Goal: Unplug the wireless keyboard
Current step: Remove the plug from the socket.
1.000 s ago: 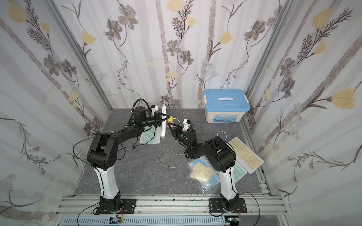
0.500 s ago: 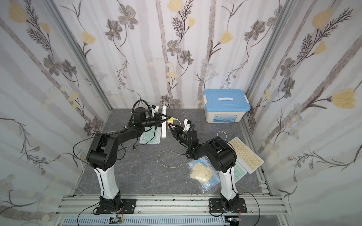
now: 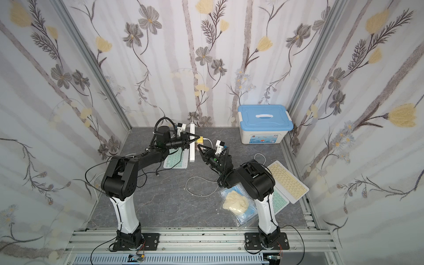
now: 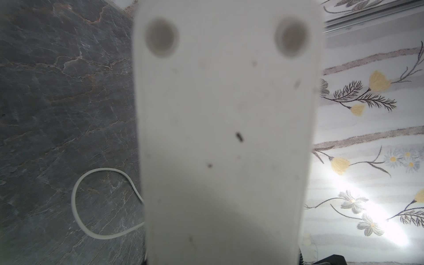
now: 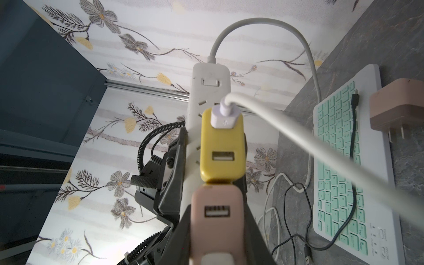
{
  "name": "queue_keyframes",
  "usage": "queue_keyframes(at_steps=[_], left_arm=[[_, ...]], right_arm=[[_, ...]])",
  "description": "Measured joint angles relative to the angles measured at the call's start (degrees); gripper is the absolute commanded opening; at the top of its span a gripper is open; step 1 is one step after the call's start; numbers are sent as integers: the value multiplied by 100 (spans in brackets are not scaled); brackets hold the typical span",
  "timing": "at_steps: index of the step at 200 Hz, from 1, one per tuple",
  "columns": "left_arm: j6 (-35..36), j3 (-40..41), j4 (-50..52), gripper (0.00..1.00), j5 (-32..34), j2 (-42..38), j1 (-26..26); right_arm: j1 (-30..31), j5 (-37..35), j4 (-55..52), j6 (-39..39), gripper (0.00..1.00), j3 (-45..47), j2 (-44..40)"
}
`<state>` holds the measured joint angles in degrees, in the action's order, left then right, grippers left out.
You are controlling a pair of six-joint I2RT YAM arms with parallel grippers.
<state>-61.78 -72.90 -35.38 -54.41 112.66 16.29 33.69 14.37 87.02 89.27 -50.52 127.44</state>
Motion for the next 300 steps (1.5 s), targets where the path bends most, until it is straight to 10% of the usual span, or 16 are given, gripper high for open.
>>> queue_keyframes(at_steps=[300], left_arm=[[11, 98, -164, 0, 372, -181, -212]], right_arm=[[-192, 26, -107, -581, 0, 413, -610]])
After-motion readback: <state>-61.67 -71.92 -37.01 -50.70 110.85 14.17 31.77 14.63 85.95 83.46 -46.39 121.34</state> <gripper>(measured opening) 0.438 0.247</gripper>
